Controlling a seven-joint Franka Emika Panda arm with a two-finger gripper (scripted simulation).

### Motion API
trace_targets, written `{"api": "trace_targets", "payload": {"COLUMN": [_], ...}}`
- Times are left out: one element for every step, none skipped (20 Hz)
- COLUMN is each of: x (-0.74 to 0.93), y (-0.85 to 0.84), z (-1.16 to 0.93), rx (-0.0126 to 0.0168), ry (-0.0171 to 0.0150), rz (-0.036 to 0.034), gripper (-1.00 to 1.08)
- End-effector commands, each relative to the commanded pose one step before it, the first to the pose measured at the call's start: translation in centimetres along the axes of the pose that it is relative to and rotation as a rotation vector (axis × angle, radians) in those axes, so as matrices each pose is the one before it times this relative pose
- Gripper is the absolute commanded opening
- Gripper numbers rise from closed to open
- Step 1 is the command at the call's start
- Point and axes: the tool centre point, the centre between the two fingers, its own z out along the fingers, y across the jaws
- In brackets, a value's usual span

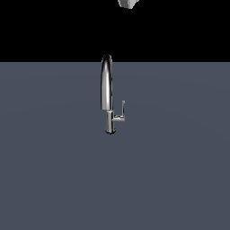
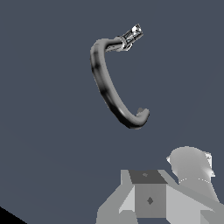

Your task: Turn on the faucet by rotating a designated handle.

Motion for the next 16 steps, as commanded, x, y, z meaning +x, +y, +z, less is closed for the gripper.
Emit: {"api": "trace_targets", "payload": {"x": [1.667,0.662,0.666,0.671,0.675,0.68,0.685,0.692,0.697,0.704,0.711,0.719,0.727,0.735,0.744,0.754], "y": [-0.192,-0.079,-0.08,-0.08,-0.08,-0.081,-0.081,-0.081,-0.082,-0.082,-0.083,-0.084,-0.085,-0.085,-0.087,-0.088], "z": [0.327,0.13,0.13,0.131,0.131,0.132,0.133,0.134,0.135,0.136,0.137,0.138,0.139,0.141,0.142,0.144], "rx": [0.03937,0.0157,0.01583,0.01596,0.01609,0.01624,0.01639,0.01656,0.01673,0.01691,0.0171,0.01731,0.01753,0.01776,0.018,0.01825], "ry": [-0.03885,-0.01567,-0.01579,-0.01593,-0.01607,-0.01622,-0.01637,-0.01655,-0.01672,-0.01691,-0.01711,-0.01732,-0.01754,-0.01778,-0.01802,-0.01828], "rz": [0.03798,0.01518,0.01527,0.01537,0.01548,0.0156,0.01573,0.01587,0.01602,0.01619,0.01636,0.01656,0.01676,0.01698,0.01722,0.01747], "gripper": [-1.0,-1.0,-1.0,-1.0,-1.0,-1.0,-1.0,-1.0,-1.0,-1.0,-1.0,-1.0,-1.0,-1.0,-1.0,-1.0]}}
